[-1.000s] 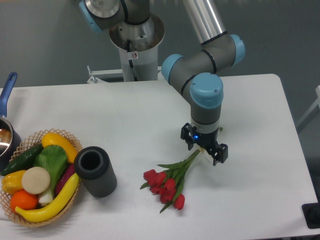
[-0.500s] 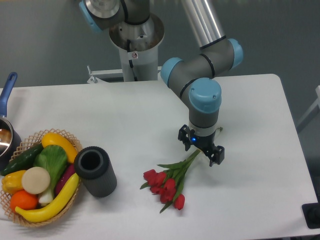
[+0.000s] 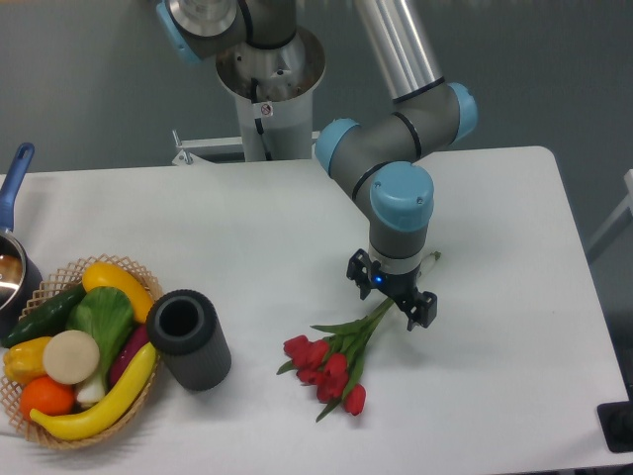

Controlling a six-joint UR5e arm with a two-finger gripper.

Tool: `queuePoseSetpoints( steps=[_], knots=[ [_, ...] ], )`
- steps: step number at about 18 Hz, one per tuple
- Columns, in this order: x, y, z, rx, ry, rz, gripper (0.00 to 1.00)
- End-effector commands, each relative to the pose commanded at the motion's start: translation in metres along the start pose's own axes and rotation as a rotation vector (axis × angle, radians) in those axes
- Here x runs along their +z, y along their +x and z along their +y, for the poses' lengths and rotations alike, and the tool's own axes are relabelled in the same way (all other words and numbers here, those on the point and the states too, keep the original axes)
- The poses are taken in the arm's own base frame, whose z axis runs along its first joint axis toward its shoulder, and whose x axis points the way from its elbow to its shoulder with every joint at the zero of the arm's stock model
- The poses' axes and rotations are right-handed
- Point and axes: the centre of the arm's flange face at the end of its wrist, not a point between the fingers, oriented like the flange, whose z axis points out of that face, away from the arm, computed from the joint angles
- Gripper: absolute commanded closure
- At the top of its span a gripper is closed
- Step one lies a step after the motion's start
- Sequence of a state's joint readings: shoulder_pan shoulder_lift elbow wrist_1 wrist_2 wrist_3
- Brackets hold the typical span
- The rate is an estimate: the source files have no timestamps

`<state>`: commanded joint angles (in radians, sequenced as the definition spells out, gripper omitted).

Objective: Pick up the flowers from the table
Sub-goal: 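Lower the gripper onto the stems and close it, then lift the gripped red tulips up off the table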

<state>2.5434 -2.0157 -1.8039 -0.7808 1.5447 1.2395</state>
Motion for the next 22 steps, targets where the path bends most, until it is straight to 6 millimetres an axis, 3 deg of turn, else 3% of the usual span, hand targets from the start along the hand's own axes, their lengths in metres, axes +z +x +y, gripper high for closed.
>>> queuePoseSetpoints(
  steps=[8,11,14,17,18,22],
  knots=[
    [0.015,0.005,-0.014,0.022,-0.003,0.021,0.01],
    [0.018,0.004,-0.014,0.024,-0.004,0.024,0.07],
    [0.015,0.002,-0.015,0.024,0.001,0.018,0.37],
    [0.013,-0.001,-0.020,0.012,0.008,0.010,0.87],
    [0.013,-0.001,-0.020,-0.027,0.010,0.010,0.94],
    [0.010,-0.004,-0.026,-0.103,0.062,0.023,0.95]
  ],
)
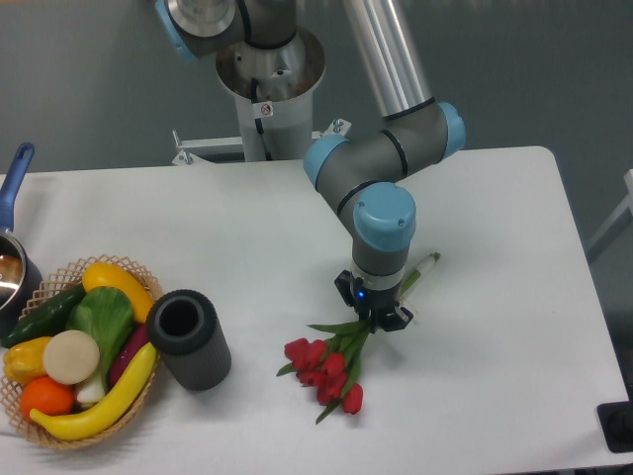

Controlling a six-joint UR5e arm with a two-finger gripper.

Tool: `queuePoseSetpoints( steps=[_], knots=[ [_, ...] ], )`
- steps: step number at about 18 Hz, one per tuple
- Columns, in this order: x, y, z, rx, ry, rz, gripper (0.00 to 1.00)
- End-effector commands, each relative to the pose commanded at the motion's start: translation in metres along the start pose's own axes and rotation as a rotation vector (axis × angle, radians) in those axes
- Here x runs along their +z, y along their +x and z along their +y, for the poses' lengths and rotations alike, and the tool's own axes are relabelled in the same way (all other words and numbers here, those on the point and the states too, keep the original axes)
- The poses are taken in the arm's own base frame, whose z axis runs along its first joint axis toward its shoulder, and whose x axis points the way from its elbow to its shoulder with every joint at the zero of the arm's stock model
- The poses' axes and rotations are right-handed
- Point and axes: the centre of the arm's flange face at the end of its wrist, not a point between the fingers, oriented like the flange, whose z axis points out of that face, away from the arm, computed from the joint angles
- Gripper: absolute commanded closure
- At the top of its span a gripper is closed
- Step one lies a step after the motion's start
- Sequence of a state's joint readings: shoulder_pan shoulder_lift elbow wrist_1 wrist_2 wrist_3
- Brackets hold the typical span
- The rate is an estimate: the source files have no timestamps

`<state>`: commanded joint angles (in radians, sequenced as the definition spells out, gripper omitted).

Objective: Pick up the flowers from the table
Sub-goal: 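Lift the gripped red tulips up off the table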

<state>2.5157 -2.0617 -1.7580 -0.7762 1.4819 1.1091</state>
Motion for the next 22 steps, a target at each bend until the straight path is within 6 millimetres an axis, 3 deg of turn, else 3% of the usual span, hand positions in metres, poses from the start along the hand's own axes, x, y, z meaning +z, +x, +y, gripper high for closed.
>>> queuePoseSetpoints(
  steps=[6,11,15,22],
  knots=[
    [-0.016,-0.005,0.002,-0.002,0.005,-0.029,0.97],
    [-0.038,-0.032,0.032,-0.061,0.013,-0.068,0.98],
    [-0.064,-0.054,0.042,-0.070,0.026,-0.119,0.98],
    [-0.079,-0.076,0.064,-0.043,0.010,-0.114,0.98]
  ],
)
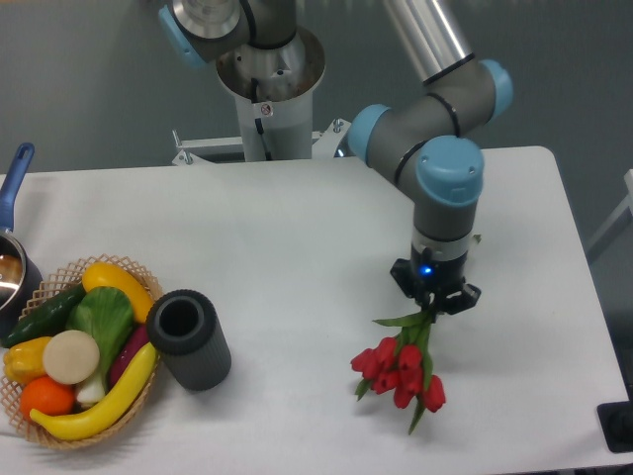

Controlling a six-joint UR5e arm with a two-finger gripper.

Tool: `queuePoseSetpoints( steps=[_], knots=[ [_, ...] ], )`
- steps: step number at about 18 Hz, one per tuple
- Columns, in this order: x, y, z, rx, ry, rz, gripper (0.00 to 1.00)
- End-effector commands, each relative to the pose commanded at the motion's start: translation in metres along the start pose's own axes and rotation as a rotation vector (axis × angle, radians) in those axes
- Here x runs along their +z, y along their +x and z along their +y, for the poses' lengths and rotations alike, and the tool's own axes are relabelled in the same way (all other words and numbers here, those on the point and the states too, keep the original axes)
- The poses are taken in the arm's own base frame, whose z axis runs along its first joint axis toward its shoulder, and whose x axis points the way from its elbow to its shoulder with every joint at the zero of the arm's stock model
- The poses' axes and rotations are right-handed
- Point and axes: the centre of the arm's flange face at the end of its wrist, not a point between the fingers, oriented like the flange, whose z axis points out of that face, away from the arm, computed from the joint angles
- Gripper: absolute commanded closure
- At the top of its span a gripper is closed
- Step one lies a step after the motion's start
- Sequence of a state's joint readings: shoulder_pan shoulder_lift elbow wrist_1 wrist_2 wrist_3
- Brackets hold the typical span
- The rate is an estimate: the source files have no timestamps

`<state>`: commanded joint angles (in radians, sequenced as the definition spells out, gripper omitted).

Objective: Pick up the flowers from the table
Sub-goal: 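Lift the gripped red tulips up off the table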

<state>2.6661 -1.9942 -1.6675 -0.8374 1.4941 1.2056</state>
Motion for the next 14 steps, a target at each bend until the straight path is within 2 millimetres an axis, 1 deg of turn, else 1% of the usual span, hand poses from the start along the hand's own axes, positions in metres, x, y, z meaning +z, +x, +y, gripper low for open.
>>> queuePoseSetpoints(
  steps=[7,12,14],
  knots=[
    [-0.022,-0.014,-0.004,0.051,-0.052,0.006,0.98],
    [-0.028,-0.014,-0.004,0.052,-0.057,0.011,0.97],
    [-0.032,-0.013,-0.003,0.112,-0.056,0.010,0.97]
  ],
)
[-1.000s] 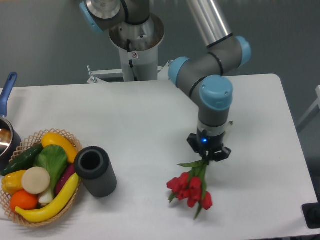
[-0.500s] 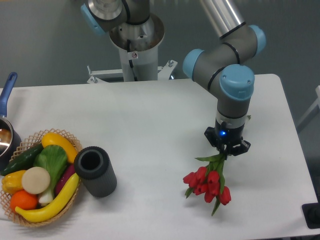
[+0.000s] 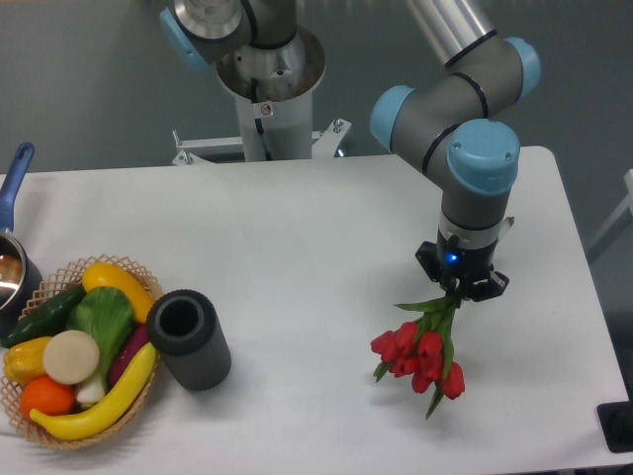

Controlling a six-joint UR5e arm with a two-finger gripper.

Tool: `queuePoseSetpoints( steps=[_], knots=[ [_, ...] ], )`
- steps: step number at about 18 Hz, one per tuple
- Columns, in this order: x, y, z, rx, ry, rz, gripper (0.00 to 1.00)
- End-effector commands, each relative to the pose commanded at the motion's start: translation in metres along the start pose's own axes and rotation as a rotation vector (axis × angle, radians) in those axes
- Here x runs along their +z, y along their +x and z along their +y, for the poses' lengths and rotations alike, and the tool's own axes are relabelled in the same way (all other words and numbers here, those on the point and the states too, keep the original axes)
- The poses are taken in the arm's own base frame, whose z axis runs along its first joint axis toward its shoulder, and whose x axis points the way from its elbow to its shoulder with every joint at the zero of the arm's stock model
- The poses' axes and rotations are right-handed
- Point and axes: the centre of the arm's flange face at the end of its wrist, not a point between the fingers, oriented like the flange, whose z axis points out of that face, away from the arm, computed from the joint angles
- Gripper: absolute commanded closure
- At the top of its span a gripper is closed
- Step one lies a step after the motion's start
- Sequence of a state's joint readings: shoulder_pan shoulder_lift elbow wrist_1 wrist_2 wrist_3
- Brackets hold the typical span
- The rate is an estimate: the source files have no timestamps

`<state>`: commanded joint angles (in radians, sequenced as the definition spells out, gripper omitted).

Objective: Pick up the flowers from the table
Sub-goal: 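Lift the gripped red tulips up off the table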

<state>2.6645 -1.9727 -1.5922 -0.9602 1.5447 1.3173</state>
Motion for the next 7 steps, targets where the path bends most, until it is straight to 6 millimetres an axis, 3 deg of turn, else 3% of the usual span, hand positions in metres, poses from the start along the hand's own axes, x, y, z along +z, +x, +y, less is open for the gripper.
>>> queuePoseSetpoints(
  steps=[7],
  knots=[
    [0.0015,0.0041,0.0017,0.010,-0.007,0.003,0.97]
  ],
)
